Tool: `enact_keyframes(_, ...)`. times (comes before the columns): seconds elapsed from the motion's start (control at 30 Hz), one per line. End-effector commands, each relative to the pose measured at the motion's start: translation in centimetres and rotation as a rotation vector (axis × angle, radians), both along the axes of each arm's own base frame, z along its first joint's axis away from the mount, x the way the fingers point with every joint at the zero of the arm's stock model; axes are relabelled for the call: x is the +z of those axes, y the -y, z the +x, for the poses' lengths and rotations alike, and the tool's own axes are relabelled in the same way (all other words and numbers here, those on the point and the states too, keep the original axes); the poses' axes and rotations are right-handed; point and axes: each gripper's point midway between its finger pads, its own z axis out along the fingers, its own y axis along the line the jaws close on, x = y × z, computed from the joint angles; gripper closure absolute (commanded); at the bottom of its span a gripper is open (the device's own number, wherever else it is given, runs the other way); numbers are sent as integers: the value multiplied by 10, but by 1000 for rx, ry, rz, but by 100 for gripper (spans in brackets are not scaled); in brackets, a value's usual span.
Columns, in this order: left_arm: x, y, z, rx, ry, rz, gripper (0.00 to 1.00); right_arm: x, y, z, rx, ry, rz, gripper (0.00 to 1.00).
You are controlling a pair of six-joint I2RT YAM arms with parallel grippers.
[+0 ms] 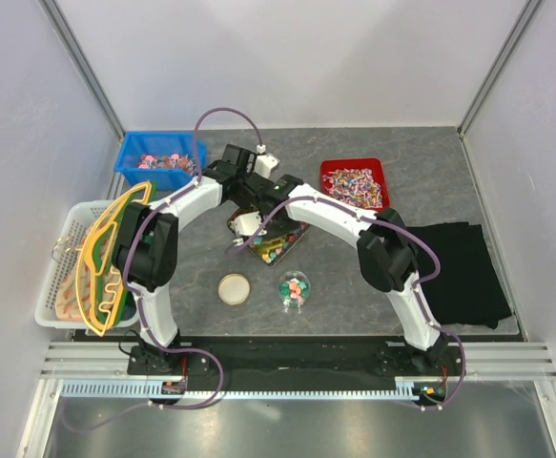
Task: Pack the candies
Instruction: Scoop the fake candies from the storage box.
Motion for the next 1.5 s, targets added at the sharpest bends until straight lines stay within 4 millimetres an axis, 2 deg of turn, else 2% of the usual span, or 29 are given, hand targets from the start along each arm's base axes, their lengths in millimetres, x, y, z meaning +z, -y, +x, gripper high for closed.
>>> enact_keyframes(0.0, 33, 13, 15, -9, 91, -83, 98, 7, -13, 7, -61, 8, 91, 100)
enact_keyframes(0.2, 31, 13, 17, -1, 89, -82, 98, 0, -10, 4, -92, 7, 113, 100)
enact_keyframes(0.6, 25, 4, 22, 33, 65, -88, 98, 33, -12, 16, -182, 7, 289, 100)
enact_keyframes(0.83, 22, -4, 27, 70, 60, -74, 98, 40, -3, 24, -231, 15, 345, 100)
enact_keyframes(0.9, 17, -7, 29, 85, 48, -72, 98, 51, -2, 22, -228, 17, 377, 100)
enact_keyframes(0.97, 17, -10, 30, 96, 42, -72, 98, 54, 0, 16, -214, 2, 387, 100)
enact_keyframes(1.0, 14, -11, 31, 104, 33, -72, 98, 62, 2, 14, -207, 12, 398, 100)
enact_keyframes(1.17, 8, -16, 35, 129, 20, -47, 98, 68, 6, -9, -175, -44, 430, 100)
enact_keyframes(1.23, 5, -18, 36, 137, 17, -43, 98, 73, 10, -21, -156, -68, 458, 100)
enact_keyframes(1.27, 5, -19, 37, 140, 18, -40, 98, 84, 9, -30, -139, -84, 496, 100)
enact_keyframes(1.33, 4, -21, 39, 152, 16, -37, 98, 85, 13, -43, -130, -116, 514, 100)
enact_keyframes(1.37, 4, -21, 39, 154, 14, -40, 98, 94, 14, -49, -118, -113, 537, 100)
enact_keyframes(1.47, 6, -24, 40, 167, 15, -42, 98, 97, 29, -54, -140, -84, 517, 100)
